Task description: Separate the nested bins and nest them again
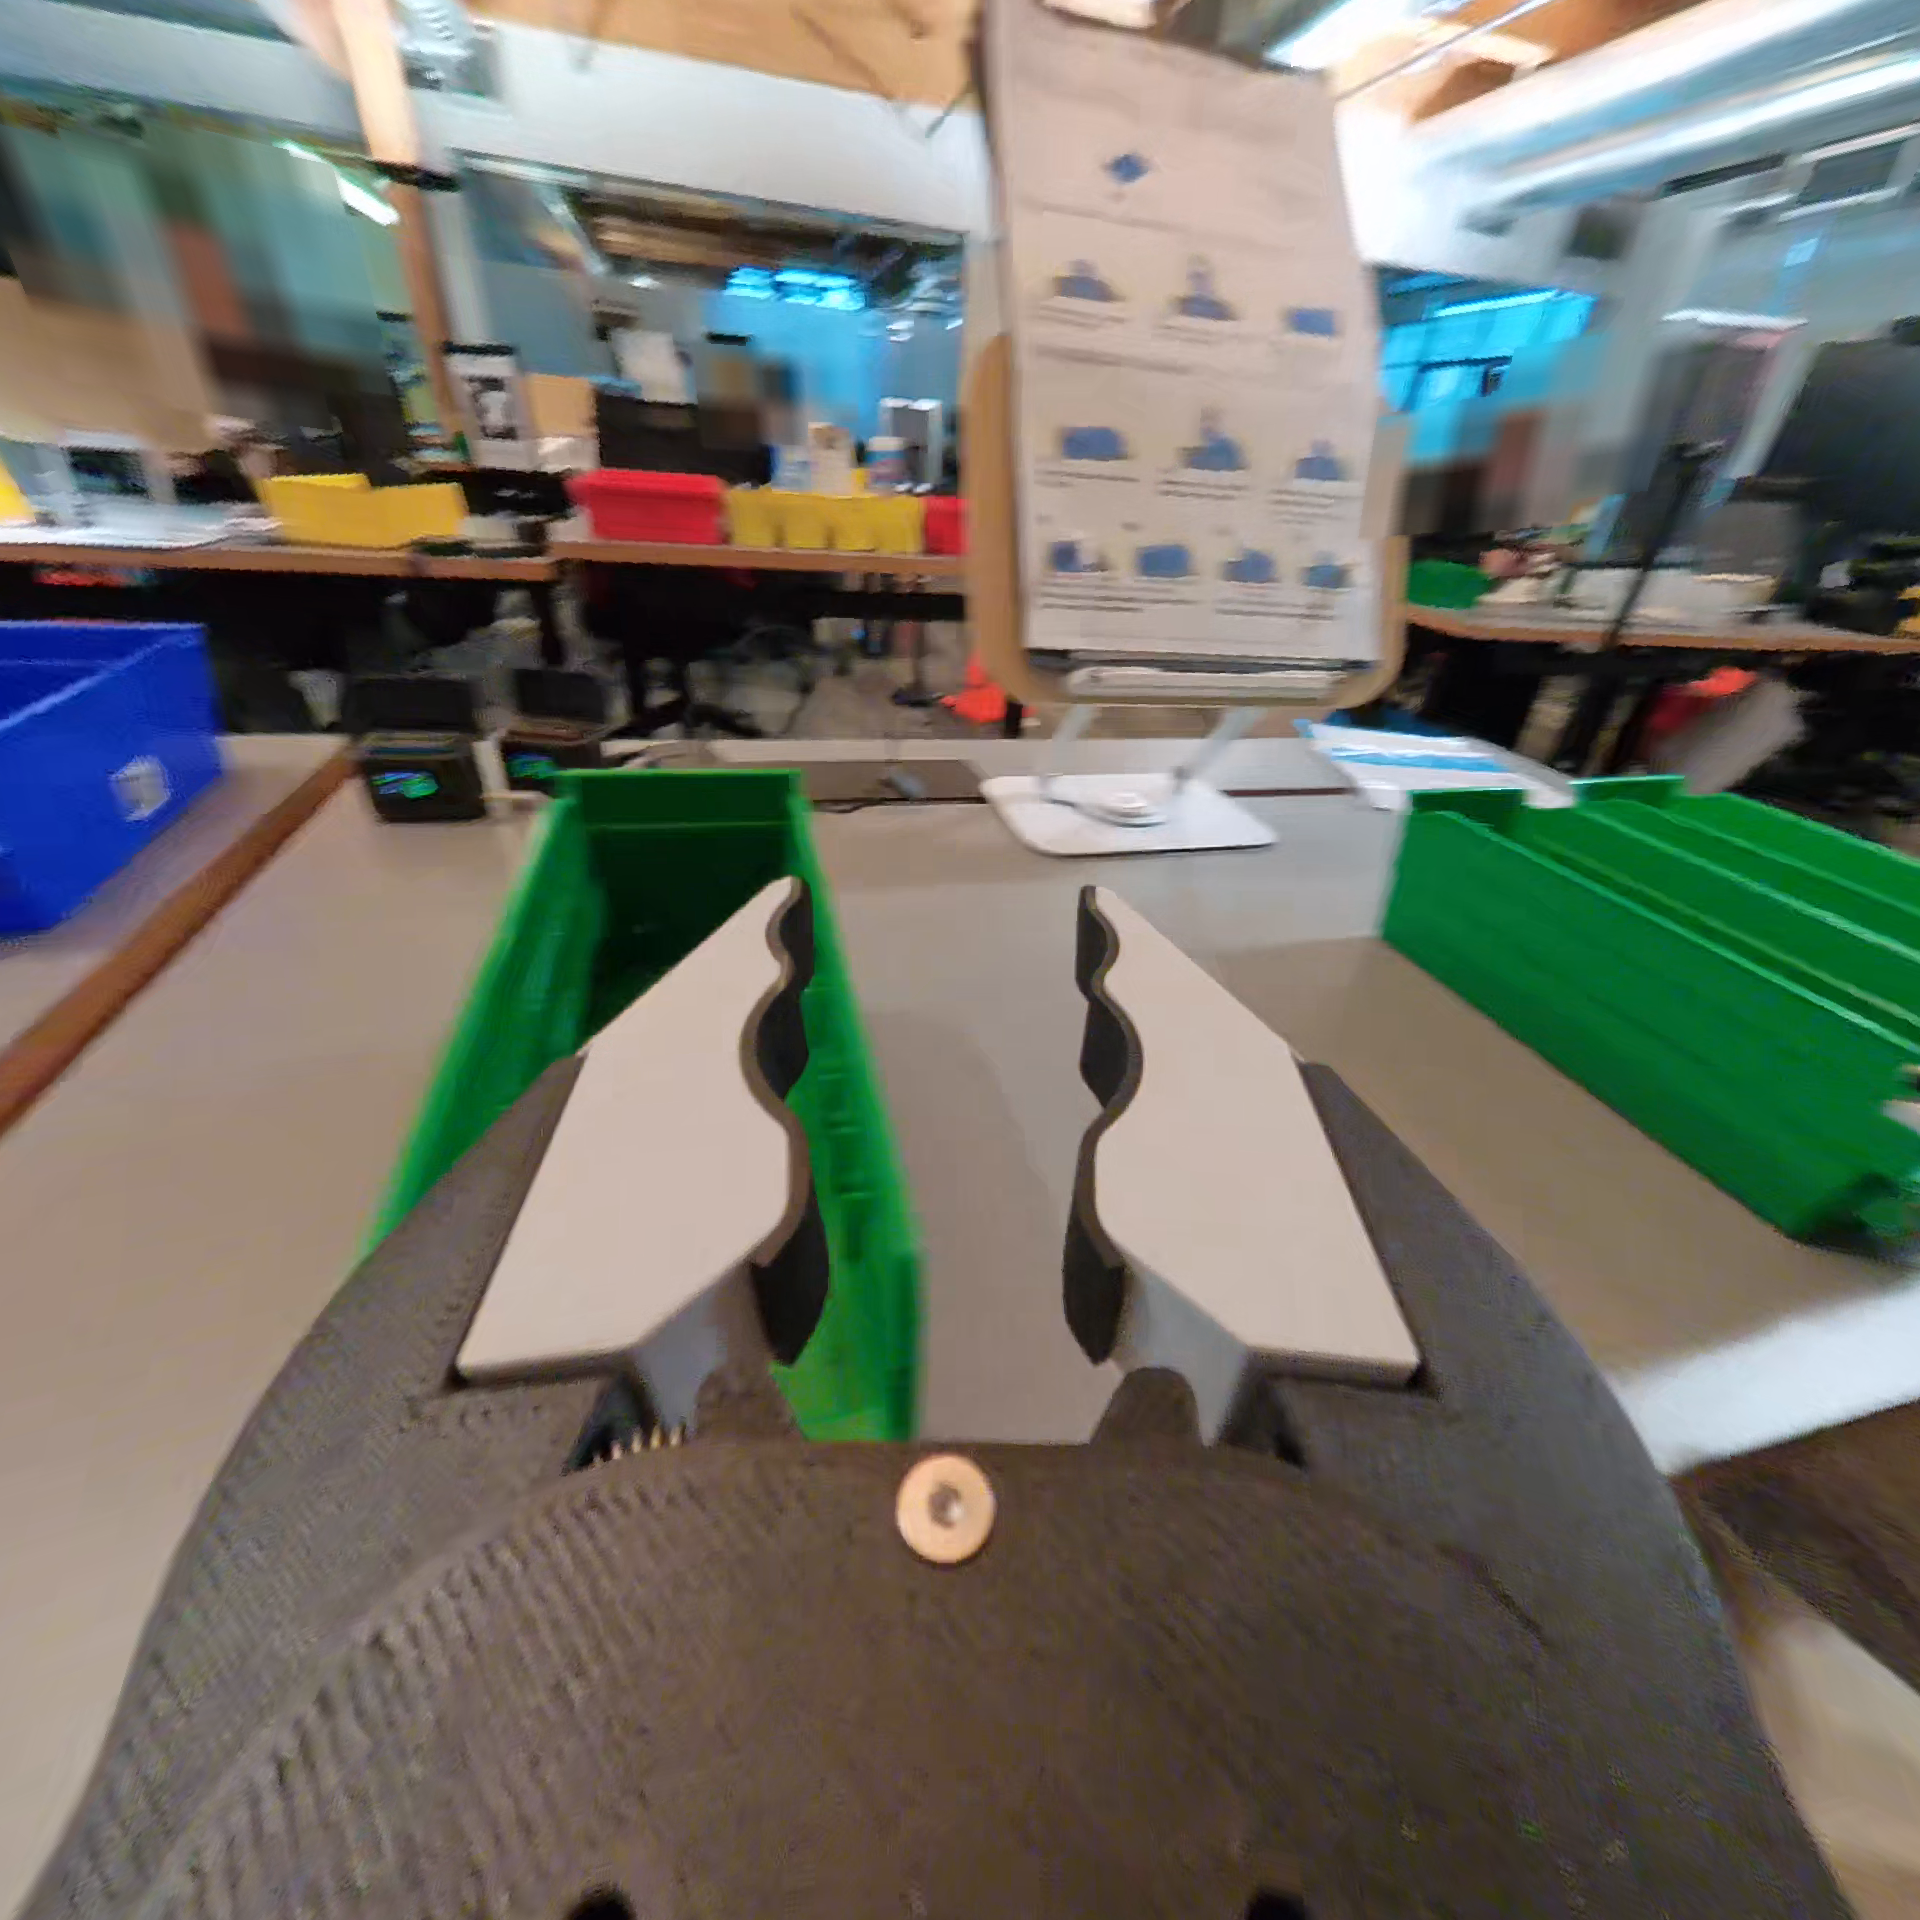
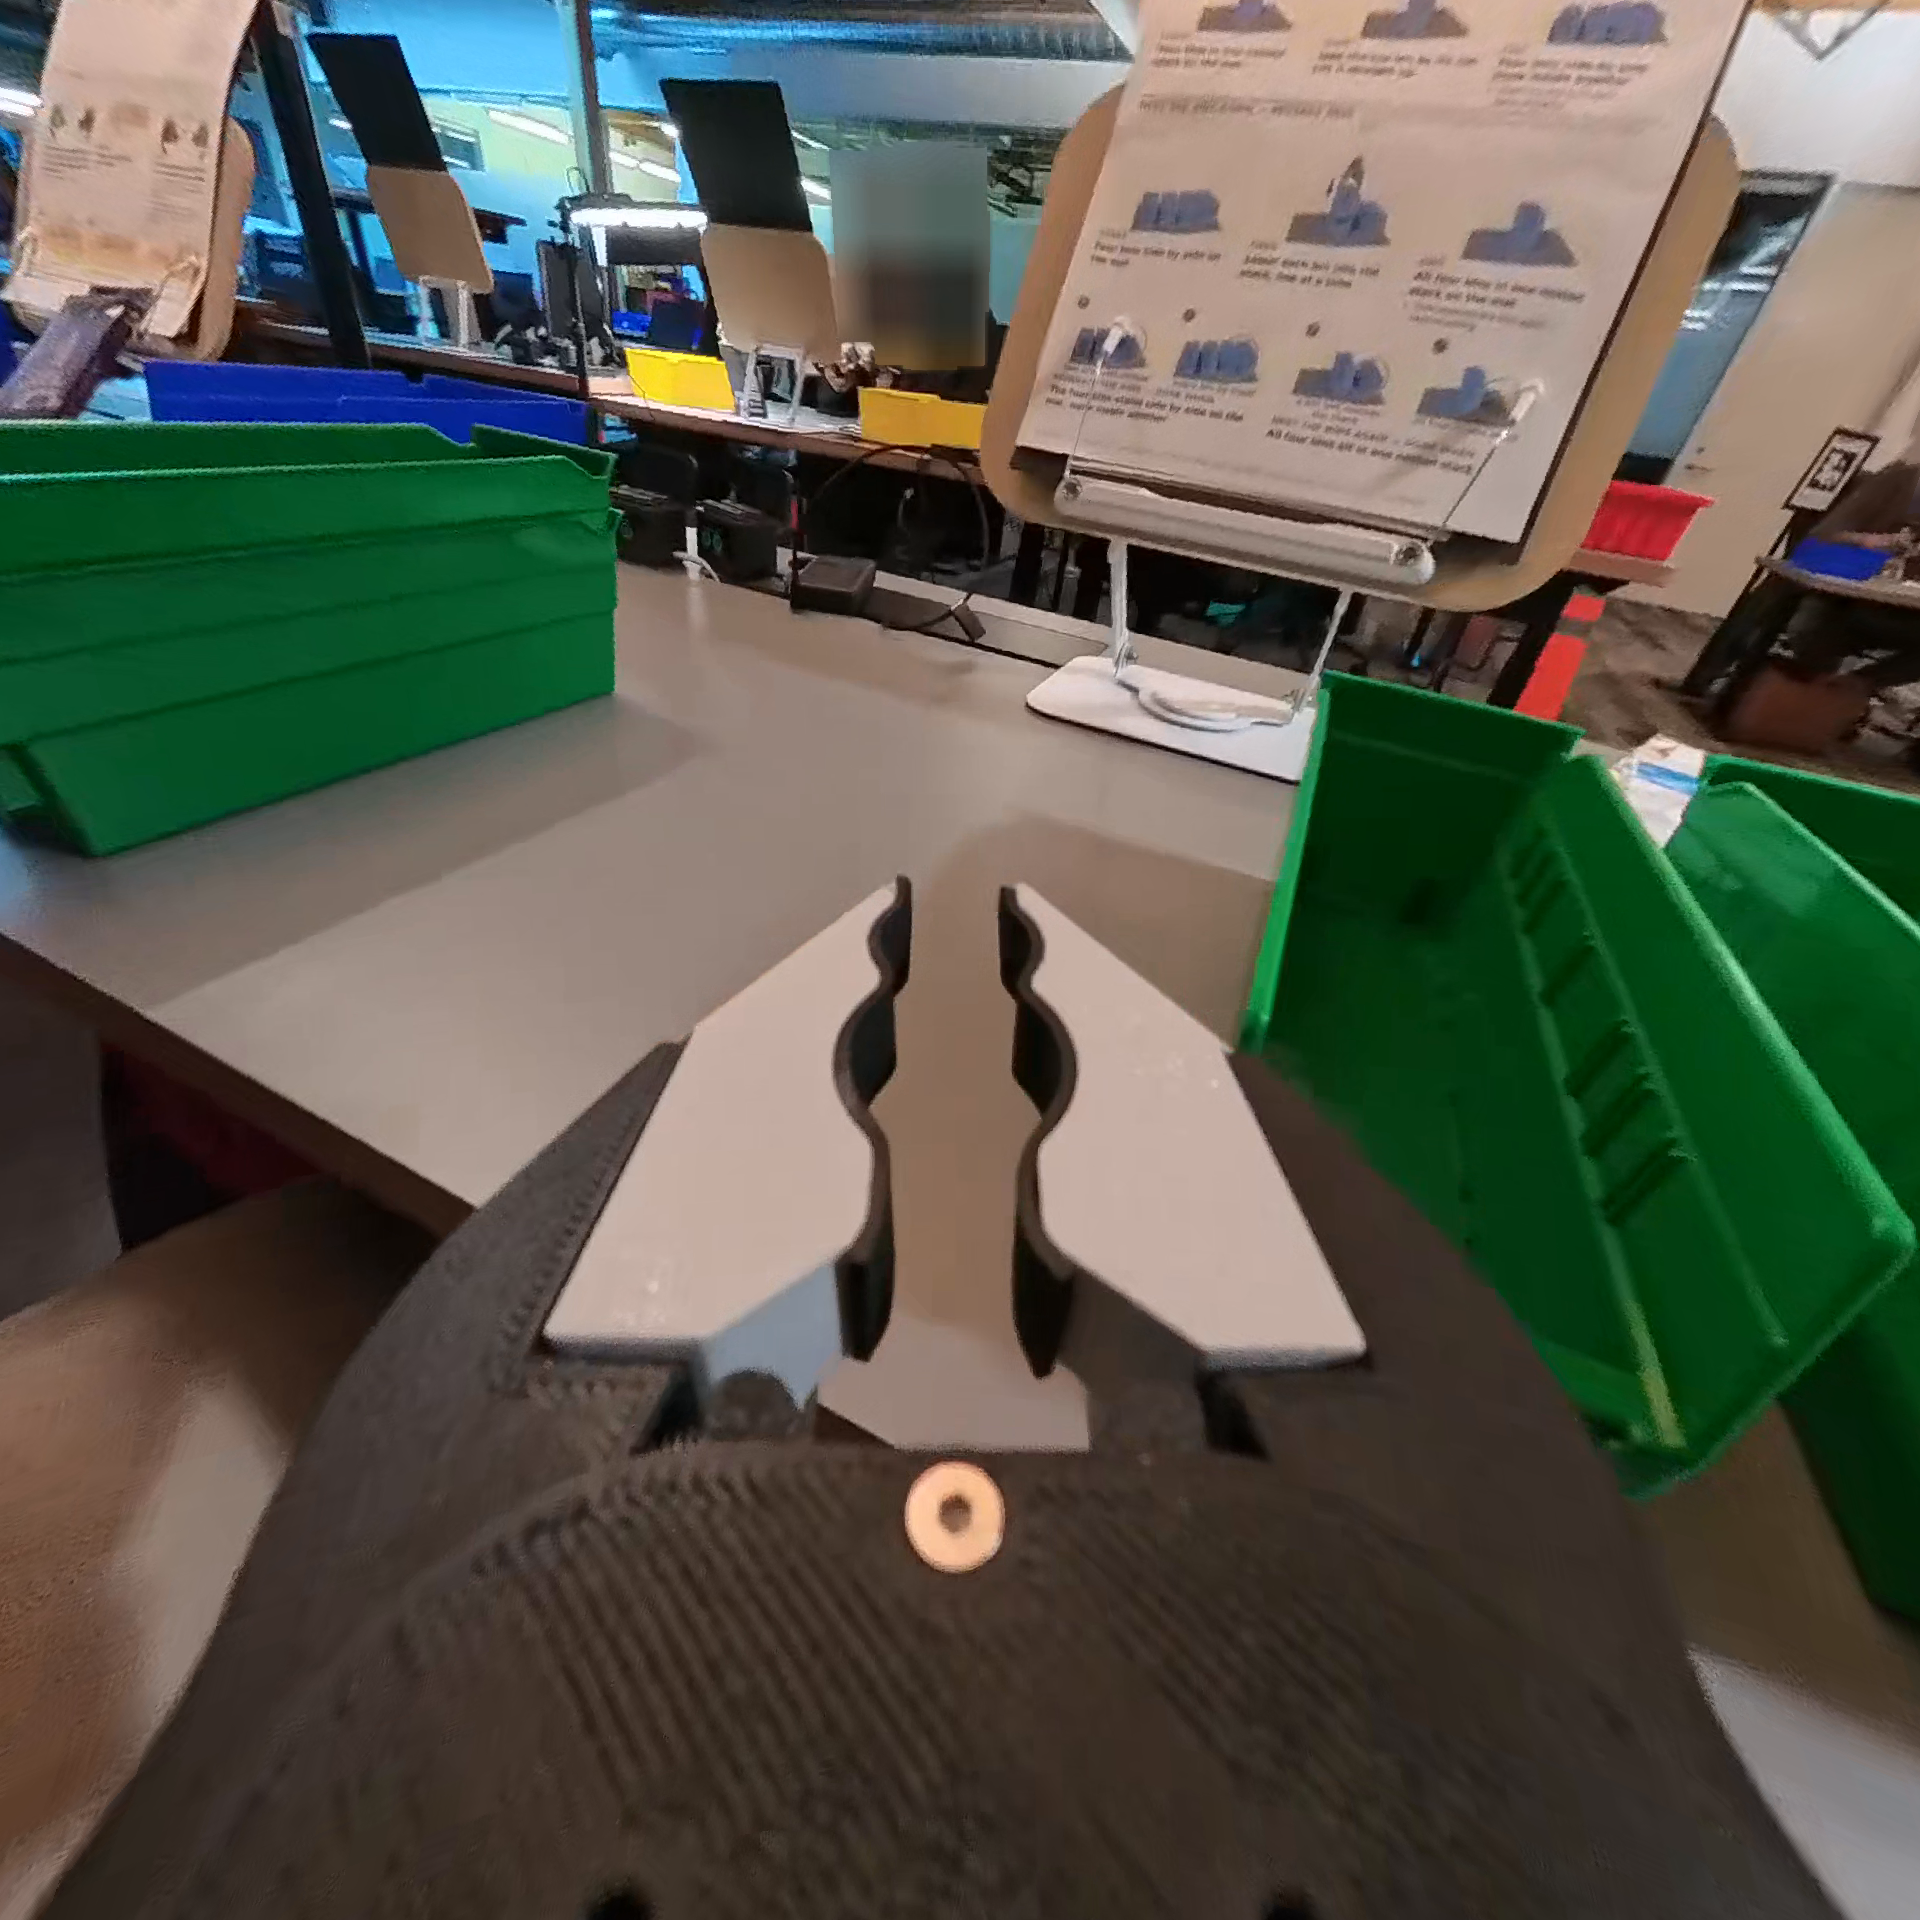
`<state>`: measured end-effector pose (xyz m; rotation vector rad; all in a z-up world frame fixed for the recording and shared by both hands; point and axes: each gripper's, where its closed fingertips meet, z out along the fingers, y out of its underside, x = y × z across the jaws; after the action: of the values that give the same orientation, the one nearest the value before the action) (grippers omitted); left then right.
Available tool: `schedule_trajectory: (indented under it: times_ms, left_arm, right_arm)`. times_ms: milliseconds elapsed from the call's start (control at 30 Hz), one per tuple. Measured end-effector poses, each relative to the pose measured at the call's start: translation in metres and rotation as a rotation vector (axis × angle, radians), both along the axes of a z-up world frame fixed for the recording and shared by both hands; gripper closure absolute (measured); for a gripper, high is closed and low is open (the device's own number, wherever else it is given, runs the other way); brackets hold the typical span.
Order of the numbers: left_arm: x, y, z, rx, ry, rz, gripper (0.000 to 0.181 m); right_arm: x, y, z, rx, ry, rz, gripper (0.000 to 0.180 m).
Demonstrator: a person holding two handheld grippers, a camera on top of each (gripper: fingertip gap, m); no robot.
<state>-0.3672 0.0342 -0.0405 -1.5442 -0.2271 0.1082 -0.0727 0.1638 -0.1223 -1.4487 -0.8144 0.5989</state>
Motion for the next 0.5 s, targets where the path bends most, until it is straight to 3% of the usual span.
schedule_trajectory:
  times_ms: [133, 167, 200, 267, 433, 500]
  left_arm:
    - [-0.068, -0.015, -0.024, -0.111, -0.016, 0.143, 0.129]
    - [-0.079, -0.016, -0.037, -0.165, -0.014, 0.152, 0.134]
    - [-0.080, -0.014, -0.051, -0.226, -0.013, 0.106, 0.150]
    - [-0.083, -0.011, -0.074, -0.326, -0.066, 0.061, 0.152]
    - [-0.093, -0.014, -0.073, -0.298, -0.012, 0.128, 0.170]
    - [-0.094, -0.015, -0.064, -0.243, -0.007, 0.141, 0.166]
  right_arm:
    - [0.008, 0.011, -0.003, -0.061, 0.034, -0.027, 0.164]
    - [0.009, 0.013, -0.004, -0.077, 0.040, -0.028, 0.164]
    - [0.009, 0.013, -0.005, -0.090, 0.045, -0.027, 0.164]
    - [0.007, 0.012, -0.007, -0.089, 0.035, -0.021, 0.164]
    - [0.007, 0.012, -0.007, -0.034, -0.013, -0.027, 0.165]
    - [0.007, 0.011, -0.007, -0.042, -0.008, -0.023, 0.165]
